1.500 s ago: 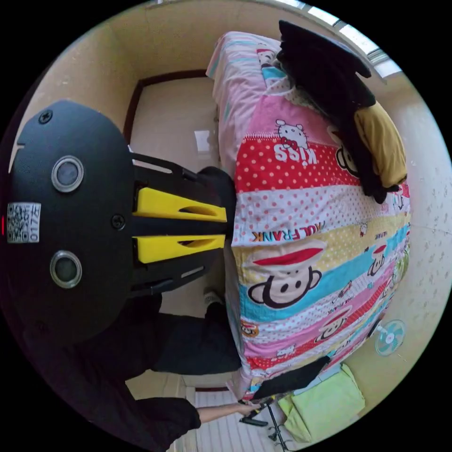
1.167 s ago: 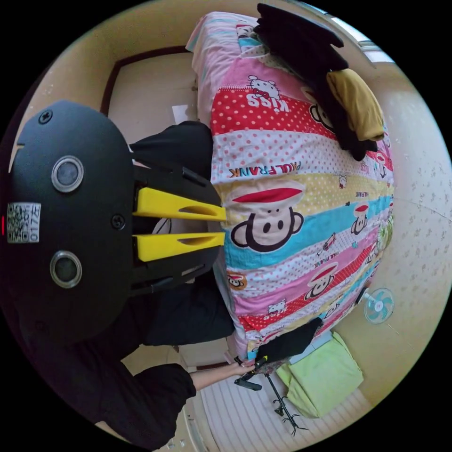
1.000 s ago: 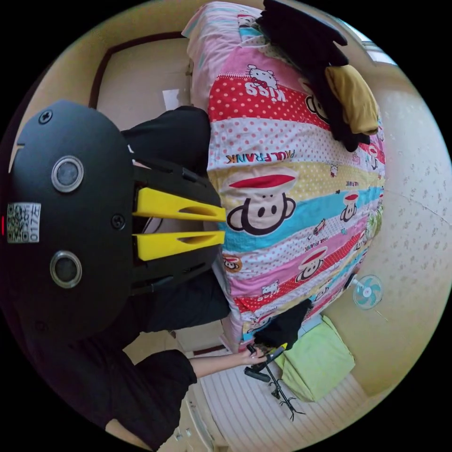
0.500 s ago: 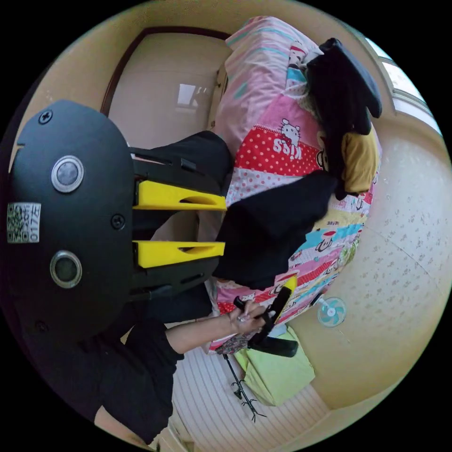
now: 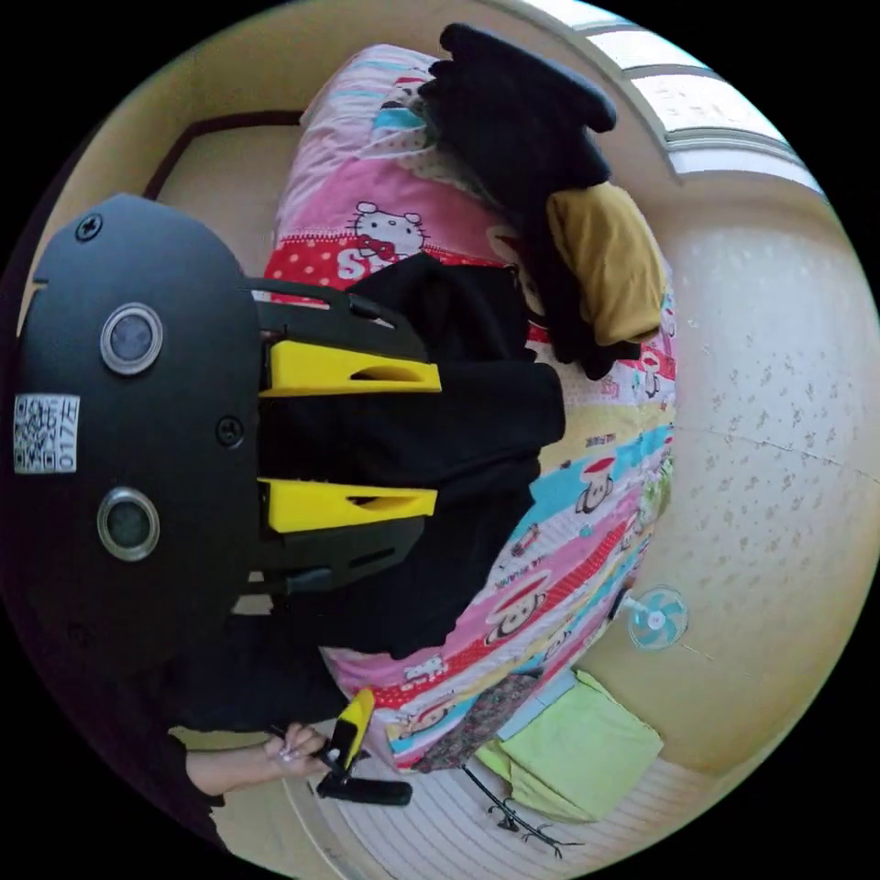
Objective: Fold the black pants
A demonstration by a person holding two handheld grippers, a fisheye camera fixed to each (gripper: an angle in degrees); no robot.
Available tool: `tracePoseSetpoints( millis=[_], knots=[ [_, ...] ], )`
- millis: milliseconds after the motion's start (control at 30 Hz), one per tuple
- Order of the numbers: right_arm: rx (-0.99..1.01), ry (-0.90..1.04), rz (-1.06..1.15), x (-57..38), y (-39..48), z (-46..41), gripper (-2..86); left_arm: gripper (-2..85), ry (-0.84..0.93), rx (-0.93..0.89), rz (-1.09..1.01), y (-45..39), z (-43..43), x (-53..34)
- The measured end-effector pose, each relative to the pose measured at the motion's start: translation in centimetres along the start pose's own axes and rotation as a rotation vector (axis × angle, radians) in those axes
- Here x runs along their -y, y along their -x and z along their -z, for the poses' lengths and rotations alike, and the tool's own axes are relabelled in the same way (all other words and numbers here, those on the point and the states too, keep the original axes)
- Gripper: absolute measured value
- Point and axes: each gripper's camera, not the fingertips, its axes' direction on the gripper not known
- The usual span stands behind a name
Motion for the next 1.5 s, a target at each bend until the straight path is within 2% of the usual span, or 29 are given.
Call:
tracePoseSetpoints(
  millis=[33,67,133,167,267,300,400,567,667,733,867,967,1033,1100,1167,1200,1300,1367,1467,1500],
  knots=[
    [-0.017,-0.001,-0.007,-0.1,0.1,-0.1,8.5,10.7,0.084,0.003,-0.013,-0.1,-2.0,0.5],
    [-0.024,0.000,-0.012,-0.1,0.2,-0.3,8.5,8.9,0.242,-0.023,-0.029,0.0,-5.5,0.9],
    [-0.030,0.012,-0.017,-0.1,0.6,-1.2,8.7,4.1,0.161,-0.082,-0.043,0.5,-4.7,-0.3],
    [-0.030,0.014,-0.016,0.0,0.7,-1.4,8.7,3.7,0.161,-0.174,-0.071,1.1,-3.5,-1.3],
    [-0.056,0.004,-0.005,0.3,1.4,-2.4,8.9,3.5,0.254,-0.482,-0.181,3.0,-0.2,-5.7],
    [-0.078,-0.005,0.006,0.7,1.6,-2.8,8.9,3.6,0.298,-0.531,-0.208,4.0,1.2,-8.0],
    [-0.156,-0.001,0.043,3.1,1.8,-4.2,9.2,4.8,0.301,-0.507,-0.135,7.5,4.9,-12.3],
    [-0.291,0.038,0.132,10.5,2.4,-8.6,10.6,8.6,0.237,-0.440,0.019,12.3,9.5,-11.9],
    [-0.416,0.074,0.178,16.0,2.9,-12.7,11.3,10.0,0.212,-0.342,0.117,13.9,9.3,-7.6],
    [-0.471,0.089,0.180,20.0,3.2,-16.0,11.6,10.5,0.214,-0.308,0.071,12.9,8.4,-3.7],
    [-0.436,0.148,0.142,24.2,3.2,-20.5,12.3,11.6,0.149,-0.194,-0.013,9.3,6.3,6.8],
    [-0.464,0.261,0.106,25.2,3.1,-24.4,13.4,11.6,0.126,-0.088,-0.009,8.4,3.9,13.4],
    [-0.563,0.385,0.092,24.2,2.7,-27.3,14.0,11.6,0.170,-0.002,-0.020,8.5,1.4,16.3],
    [-0.683,0.473,0.081,22.5,2.3,-28.9,14.1,11.9,0.318,0.103,-0.027,9.1,-3.5,18.0],
    [-0.664,0.417,0.106,20.7,3.2,-28.4,13.6,12.5,0.484,0.147,-0.026,9.8,-7.6,17.3],
    [-0.650,0.420,0.095,19.7,3.7,-28.1,12.7,12.8,0.547,0.123,-0.017,10.3,-9.3,16.1],
    [-0.590,0.452,0.081,18.0,5.1,-27.0,7.3,9.8,0.409,0.034,0.076,11.8,-7.4,13.3],
    [-0.544,0.443,0.074,17.1,6.5,-26.1,5.3,6.1,0.387,-0.026,0.114,12.3,-6.1,11.6],
    [-0.606,0.318,0.130,15.5,11.5,-22.6,3.9,3.7,0.400,-0.138,0.088,11.5,-2.4,9.0],
    [-0.637,0.246,0.166,14.8,14.4,-20.3,3.5,3.3,0.337,-0.196,0.065,10.9,0.8,7.7]
  ],
)
